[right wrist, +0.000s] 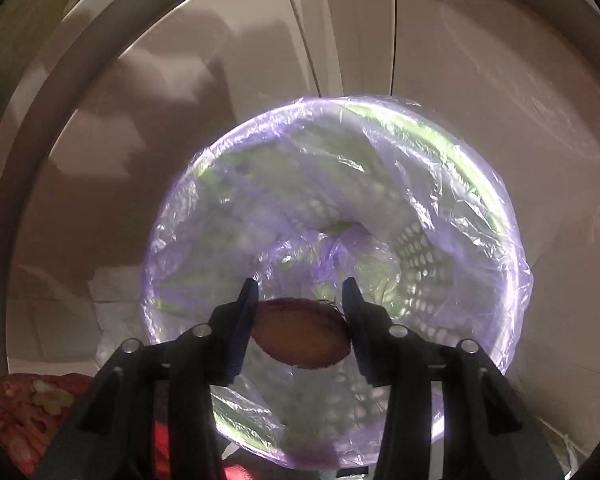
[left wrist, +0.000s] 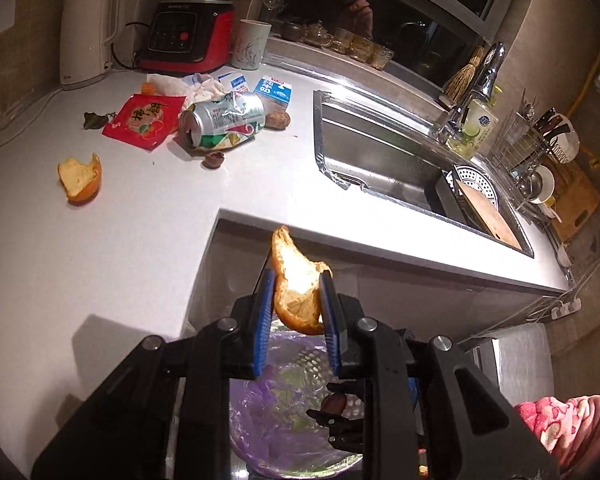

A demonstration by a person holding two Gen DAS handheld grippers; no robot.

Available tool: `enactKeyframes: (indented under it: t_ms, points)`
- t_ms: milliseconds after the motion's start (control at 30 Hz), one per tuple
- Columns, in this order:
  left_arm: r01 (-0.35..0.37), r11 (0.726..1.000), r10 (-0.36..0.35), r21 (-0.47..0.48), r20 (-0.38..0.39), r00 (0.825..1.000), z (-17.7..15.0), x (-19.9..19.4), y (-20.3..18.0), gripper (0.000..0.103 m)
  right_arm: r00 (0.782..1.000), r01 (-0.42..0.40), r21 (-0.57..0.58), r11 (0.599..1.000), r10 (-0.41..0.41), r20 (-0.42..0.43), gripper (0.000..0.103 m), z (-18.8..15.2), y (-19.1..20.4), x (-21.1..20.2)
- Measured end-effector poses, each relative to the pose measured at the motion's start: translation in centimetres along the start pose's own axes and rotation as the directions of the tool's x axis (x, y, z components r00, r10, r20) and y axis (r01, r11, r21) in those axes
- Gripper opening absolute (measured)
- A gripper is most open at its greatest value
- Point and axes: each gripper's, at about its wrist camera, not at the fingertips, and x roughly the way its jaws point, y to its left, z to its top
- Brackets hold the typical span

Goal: Collect trash
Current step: 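Drop the onion half into the purple-bagged bin with the right gripper while the left drops the peel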

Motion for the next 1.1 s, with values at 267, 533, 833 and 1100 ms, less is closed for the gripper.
enactKeyframes:
  t_ms: [267, 533, 833, 1100]
  points:
    - [-0.075, 0.997, 0.074, -0.02, -0.032, 0.997, -4.4, 0.1, -3.7, 0.022, 0.997, 0.062, -0.059, 0.996, -0.059, 0.059, 0.088, -2.5, -0.2, -3.6]
    - [-0.088, 0.996, 0.084, -0.035, -0.101, 0.991, -8.9, 2.6, -5.8, 0.023, 0.985, 0.13, -0.017, 0.991, -0.127, 0.117, 0.094, -5.4, -1.6, -8.2]
    - [-0.151, 0.988, 0.126, -0.037, -0.377, 0.917, -16.9, 15.6, -3.6, 0.034, 0.972, 0.181, 0.04, 0.983, -0.185, 0.148, 0.097, -8.4, -3.8, -11.7]
    - [-0.215, 0.977, 0.192, -0.019, -0.371, 0.908, -15.7, 15.5, -4.3, 0.087, 0.965, 0.176, 0.075, 0.981, -0.187, 0.183, 0.097, -8.4, -5.0, -13.0]
